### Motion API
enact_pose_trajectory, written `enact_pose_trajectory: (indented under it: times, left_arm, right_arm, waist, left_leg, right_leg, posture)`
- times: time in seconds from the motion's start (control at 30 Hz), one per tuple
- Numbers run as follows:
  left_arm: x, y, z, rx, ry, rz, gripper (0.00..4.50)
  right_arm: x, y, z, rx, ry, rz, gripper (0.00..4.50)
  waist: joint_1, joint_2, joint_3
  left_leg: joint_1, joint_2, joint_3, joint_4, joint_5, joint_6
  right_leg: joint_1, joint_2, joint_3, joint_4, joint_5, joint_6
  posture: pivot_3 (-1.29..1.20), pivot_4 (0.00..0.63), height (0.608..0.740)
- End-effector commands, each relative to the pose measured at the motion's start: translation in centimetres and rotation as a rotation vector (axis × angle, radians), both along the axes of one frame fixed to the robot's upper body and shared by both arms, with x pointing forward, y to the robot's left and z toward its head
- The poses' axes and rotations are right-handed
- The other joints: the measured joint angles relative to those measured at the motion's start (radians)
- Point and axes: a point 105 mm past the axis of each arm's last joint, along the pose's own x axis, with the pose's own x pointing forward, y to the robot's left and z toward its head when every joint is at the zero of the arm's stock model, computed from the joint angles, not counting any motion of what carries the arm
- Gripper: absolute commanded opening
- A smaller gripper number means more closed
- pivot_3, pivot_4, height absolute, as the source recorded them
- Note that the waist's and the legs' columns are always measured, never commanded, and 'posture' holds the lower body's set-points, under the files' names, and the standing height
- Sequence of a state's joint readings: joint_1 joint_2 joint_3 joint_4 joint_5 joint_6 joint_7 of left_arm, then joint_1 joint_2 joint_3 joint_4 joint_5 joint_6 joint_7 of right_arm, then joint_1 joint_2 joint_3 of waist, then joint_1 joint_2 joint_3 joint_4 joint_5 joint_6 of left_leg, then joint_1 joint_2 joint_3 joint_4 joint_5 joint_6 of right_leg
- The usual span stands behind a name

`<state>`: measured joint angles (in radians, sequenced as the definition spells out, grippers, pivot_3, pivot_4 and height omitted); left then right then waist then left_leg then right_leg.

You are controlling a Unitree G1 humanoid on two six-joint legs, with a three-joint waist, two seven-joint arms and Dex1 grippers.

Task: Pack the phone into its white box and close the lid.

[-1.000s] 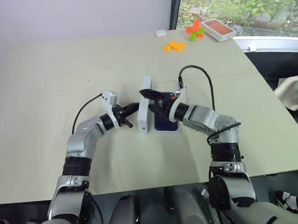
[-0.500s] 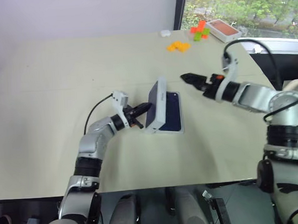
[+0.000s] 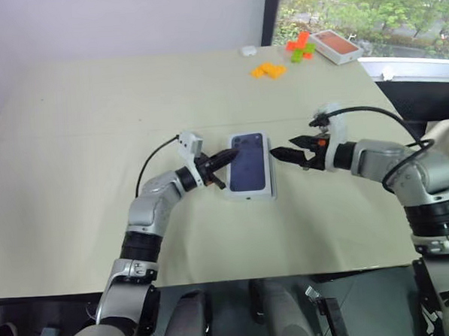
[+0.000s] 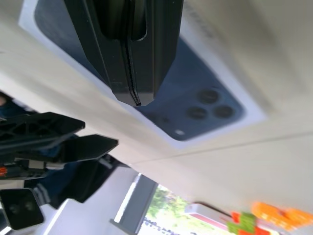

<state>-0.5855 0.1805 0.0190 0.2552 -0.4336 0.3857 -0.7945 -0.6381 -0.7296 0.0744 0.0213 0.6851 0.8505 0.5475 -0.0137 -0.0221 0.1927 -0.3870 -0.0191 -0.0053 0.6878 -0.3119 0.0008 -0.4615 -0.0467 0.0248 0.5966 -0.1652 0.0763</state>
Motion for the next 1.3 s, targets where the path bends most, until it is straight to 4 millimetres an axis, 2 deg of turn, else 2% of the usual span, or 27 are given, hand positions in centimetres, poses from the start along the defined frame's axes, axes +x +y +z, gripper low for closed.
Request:
enact_pose_trajectory:
  times: [0.03,0.1,0.23,0.33,0.43,0.53,0.6,0.73,0.9,1.03,1.13,1.3]
  left_arm:
    - [0.1,1.2,2.2,0.005,-0.080,0.031,0.00]
    - [0.3,2.4,1.7,0.057,-0.085,0.074,0.00]
    - [0.1,4.0,0.0,0.159,-0.061,0.122,0.00]
    - [0.2,4.4,-1.0,0.202,-0.040,0.145,0.00]
    - [0.3,4.0,-1.8,0.234,-0.025,0.147,0.00]
    - [0.4,2.6,-3.4,0.310,-0.005,0.104,0.00]
    - [0.6,1.7,-3.7,0.298,0.015,0.084,0.00]
    - [1.2,1.2,-5.1,0.387,0.020,0.088,0.00]
    - [0.9,-0.4,-4.8,0.357,0.009,0.040,0.00]
    - [0.7,-2.5,-4.7,0.320,0.001,0.032,0.00]
    - [0.4,-2.8,-4.9,0.306,0.014,0.037,0.00]
    - [0.3,-2.8,-3.8,0.267,-0.017,0.047,0.00]
  right_arm:
    - [0.6,-0.2,1.6,-0.060,-0.127,0.002,4.23]
    - [0.7,-0.4,1.1,-0.131,-0.169,0.002,3.61]
    - [0.5,-0.3,0.1,-0.193,-0.221,-0.008,1.55]
    - [0.4,-0.1,-0.4,-0.228,-0.249,-0.008,0.02]
    - [0.4,0.3,-0.5,-0.263,-0.274,0.003,0.02]
    - [0.4,0.7,-0.9,-0.266,-0.266,0.014,0.02]
    - [0.4,0.7,-1.3,-0.290,-0.277,0.018,0.02]
    - [0.4,1.1,-1.2,-0.303,-0.300,0.022,0.02]
    - [-0.2,1.7,-1.3,-0.327,-0.318,0.062,0.02]
    - [-0.2,1.5,-1.8,-0.352,-0.318,0.063,0.02]
    - [-0.3,1.8,-1.7,-0.350,-0.319,0.071,0.02]
    - [-0.5,1.9,-2.1,-0.362,-0.308,0.085,0.02]
  waist:
    - [0.001,0.000,0.000]
    - [0.002,0.000,0.000]
    - [0.002,0.000,0.000]
    - [0.003,0.000,0.000]
    - [0.003,0.000,0.000]
    - [0.003,0.000,0.000]
    - [0.003,0.000,0.000]
    - [0.003,0.000,0.000]
    - [0.002,0.000,0.000]
    - [0.006,0.000,0.000]
    - [0.004,0.000,0.000]
    - [0.003,0.000,0.000]
  left_leg:
    - [0.000,0.000,0.000,0.000,0.000,0.000]
    - [0.000,0.000,0.000,0.000,0.000,0.000]
    - [0.000,-0.001,0.000,0.000,0.000,0.000]
    - [0.000,-0.001,0.000,0.000,0.000,0.000]
    - [0.000,-0.002,0.000,0.001,0.000,-0.001]
    - [0.001,-0.002,0.000,0.002,0.000,-0.001]
    - [0.002,-0.002,0.000,0.002,0.000,-0.001]
    - [0.002,-0.001,0.000,0.003,0.000,-0.001]
    - [0.002,-0.001,0.000,0.003,0.000,-0.001]
    - [0.002,-0.001,-0.001,0.005,0.000,0.000]
    - [0.002,-0.002,-0.001,0.007,0.000,0.000]
    - [0.003,-0.001,-0.001,0.008,0.000,0.000]
  right_leg:
    - [0.000,0.000,0.000,0.000,0.000,0.000]
    - [0.000,0.000,0.000,0.000,0.000,0.000]
    - [0.000,-0.001,0.000,0.000,0.000,0.000]
    - [0.000,-0.002,0.000,0.000,0.000,0.000]
    - [0.000,-0.002,0.000,0.000,0.000,0.000]
    - [0.002,-0.002,0.000,0.000,0.000,0.000]
    - [0.004,-0.002,0.000,0.000,0.001,0.000]
    - [0.004,-0.001,-0.001,0.001,0.001,0.000]
    - [0.004,-0.001,0.000,0.001,0.001,0.000]
    - [0.005,-0.002,-0.001,0.001,0.001,0.000]
    - [0.006,-0.002,0.000,0.001,0.001,0.001]
    - [0.008,-0.001,-0.001,0.001,0.001,0.001]
  posture:
    - [0.00,0.150,0.740]
    - [0.00,0.150,0.740]
    - [0.00,0.150,0.740]
    - [0.00,0.150,0.740]
    - [0.00,0.150,0.740]
    - [0.00,0.150,0.740]
    - [0.00,0.150,0.740]
    - [0.00,0.150,0.740]
    - [0.00,0.150,0.740]
    - [0.00,0.150,0.740]
    - [0.00,0.150,0.740]
    - [0.00,0.150,0.740]
